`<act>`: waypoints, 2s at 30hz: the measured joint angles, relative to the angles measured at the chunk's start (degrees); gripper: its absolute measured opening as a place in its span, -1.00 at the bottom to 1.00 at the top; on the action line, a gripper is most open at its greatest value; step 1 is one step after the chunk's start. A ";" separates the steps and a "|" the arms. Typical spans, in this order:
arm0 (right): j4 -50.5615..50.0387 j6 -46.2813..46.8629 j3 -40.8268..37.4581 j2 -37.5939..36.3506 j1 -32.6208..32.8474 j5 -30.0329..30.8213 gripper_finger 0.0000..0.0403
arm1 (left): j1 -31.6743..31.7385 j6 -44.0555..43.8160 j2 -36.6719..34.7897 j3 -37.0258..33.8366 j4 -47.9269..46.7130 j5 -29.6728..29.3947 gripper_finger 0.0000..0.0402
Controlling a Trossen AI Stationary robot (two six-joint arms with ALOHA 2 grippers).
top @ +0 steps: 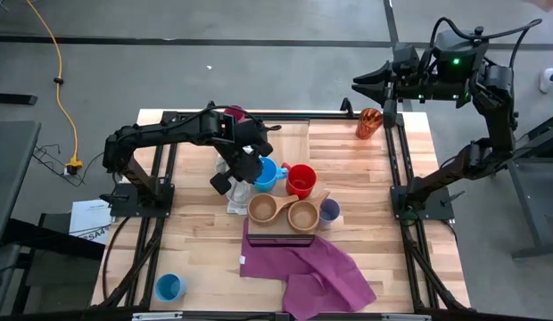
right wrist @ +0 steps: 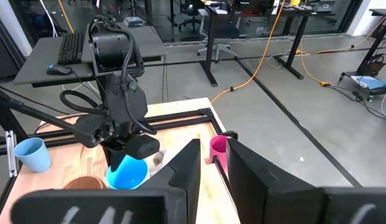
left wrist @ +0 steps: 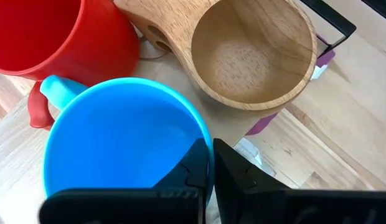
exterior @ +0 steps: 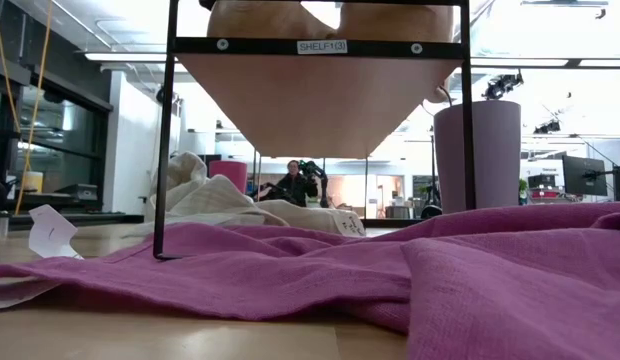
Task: Stack small to large cups/mugs on shelf
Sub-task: Put the blue mug on the shelf
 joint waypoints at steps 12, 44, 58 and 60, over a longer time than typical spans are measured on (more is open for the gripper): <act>-0.03 0.00 0.00 0.00 0.00 0.00 -0.66 | 0.01 -0.17 0.00 0.00 0.00 -0.52 -0.97; -0.03 0.00 0.00 -0.01 0.00 0.00 -0.66 | 0.00 -0.01 0.00 0.00 0.09 -0.57 -0.96; -0.06 -0.05 0.00 -0.02 0.01 -0.02 -0.66 | -0.01 -0.04 0.00 0.00 0.72 -0.89 -0.96; -0.06 -0.09 0.00 -0.01 0.01 -0.02 -0.66 | 0.01 -0.11 0.00 0.00 0.60 -0.89 -0.96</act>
